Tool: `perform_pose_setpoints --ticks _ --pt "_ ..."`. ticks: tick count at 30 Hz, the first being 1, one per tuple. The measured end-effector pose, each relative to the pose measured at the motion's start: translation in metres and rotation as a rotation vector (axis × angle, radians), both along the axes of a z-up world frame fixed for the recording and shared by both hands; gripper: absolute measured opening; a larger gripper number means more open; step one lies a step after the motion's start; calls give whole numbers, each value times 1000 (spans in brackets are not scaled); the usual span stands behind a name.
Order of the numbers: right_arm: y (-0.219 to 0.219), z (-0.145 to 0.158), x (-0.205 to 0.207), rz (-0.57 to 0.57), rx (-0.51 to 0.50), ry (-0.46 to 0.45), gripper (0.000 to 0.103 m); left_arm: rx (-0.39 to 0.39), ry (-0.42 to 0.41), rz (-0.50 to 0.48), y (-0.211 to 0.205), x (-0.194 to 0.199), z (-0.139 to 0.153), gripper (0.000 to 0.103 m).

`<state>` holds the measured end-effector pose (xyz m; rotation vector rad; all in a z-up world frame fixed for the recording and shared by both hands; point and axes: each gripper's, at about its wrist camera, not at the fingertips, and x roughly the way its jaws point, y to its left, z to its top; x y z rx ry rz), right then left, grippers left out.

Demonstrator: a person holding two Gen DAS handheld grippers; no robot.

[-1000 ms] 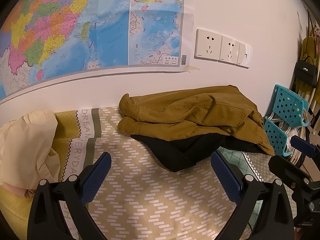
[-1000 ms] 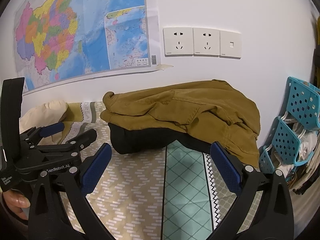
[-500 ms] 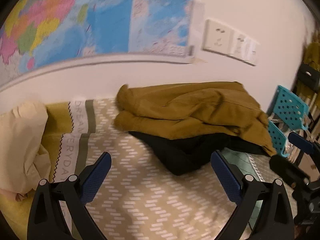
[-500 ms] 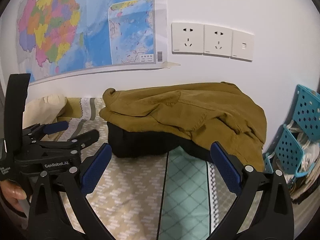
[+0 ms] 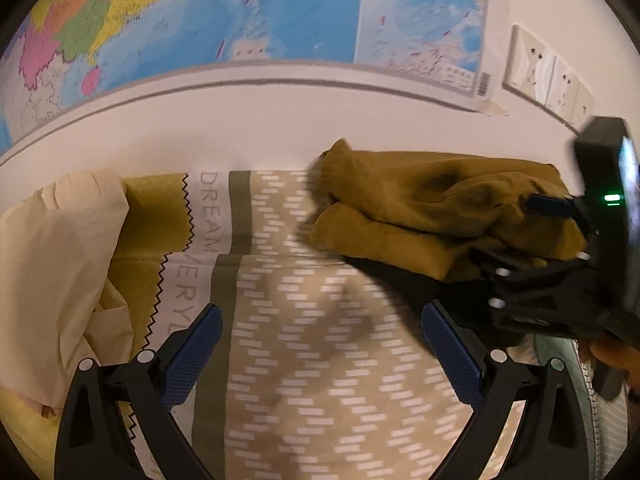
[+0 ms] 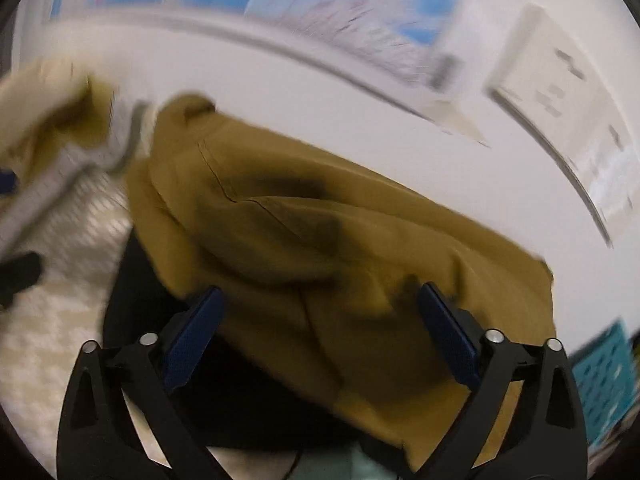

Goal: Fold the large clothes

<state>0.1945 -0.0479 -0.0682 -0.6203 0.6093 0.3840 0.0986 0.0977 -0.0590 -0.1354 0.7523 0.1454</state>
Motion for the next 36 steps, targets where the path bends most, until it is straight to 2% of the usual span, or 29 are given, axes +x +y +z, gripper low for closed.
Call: perform_pose_setpoints --ticks 2,3,4,5,6,9,11,14,16,17,18,20,21,22,23,24,25,26,30,31,33,36 --pt "8 -5 7 25 -46 -43 80 4 9 3 5 4 -3 96" --pt "9 -5 10 41 -53 -31 56 5 10 3 7 4 -4 96" --pt "8 -2 10 48 -51 -27 37 9 10 5 9 6 -5 96" --pt "2 9 11 79 0 20 16 11 8 6 12 7 -6 96" --pt "-5 20 9 87 45 39 11 9 6 5 15 9 -7 96" --pt "-22 48 2 109 156 41 13 1 13 9 23 14 -12 96" --pt "-31 55 5 117 234 112 16 4 25 11 26 17 -16 96" --pt "-32 52 11 142 231 165 15 4 32 9 28 18 -17 96" --pt "-30 52 14 122 220 158 16 1 25 13 31 19 -18 96" --pt "-28 47 18 108 207 168 20 -3 27 13 33 21 -18 96" --pt "-23 44 18 92 171 144 36 -5 28 12 35 23 -20 96" --pt "-12 35 20 89 80 70 54 -3 39 6 32 24 -20 96" --pt "-3 28 19 97 40 29 58 3 45 3 28 19 -18 96" --pt "4 23 21 100 15 7 57 5 45 -1 27 19 -19 96" --pt "9 22 24 98 -2 -7 47 5 48 -7 26 19 -20 96" --pt "12 21 28 99 -2 4 19 5 50 -11 21 20 -20 96" --pt "13 23 31 97 24 33 11 1 49 -19 20 20 -20 96" --pt "10 32 33 89 68 50 8 -2 43 -35 19 21 -19 96" --pt "-33 104 8 87 291 -22 7 -65 4 -114 12 30 -15 96" --pt "-50 131 -1 77 358 -42 6 -90 -6 -137 9 34 -14 96" --pt "-76 163 -12 61 412 -71 6 -144 -29 -192 0 45 -12 96" --pt "-117 205 -25 2 519 -85 6 -175 -54 -242 -18 57 -10 96"
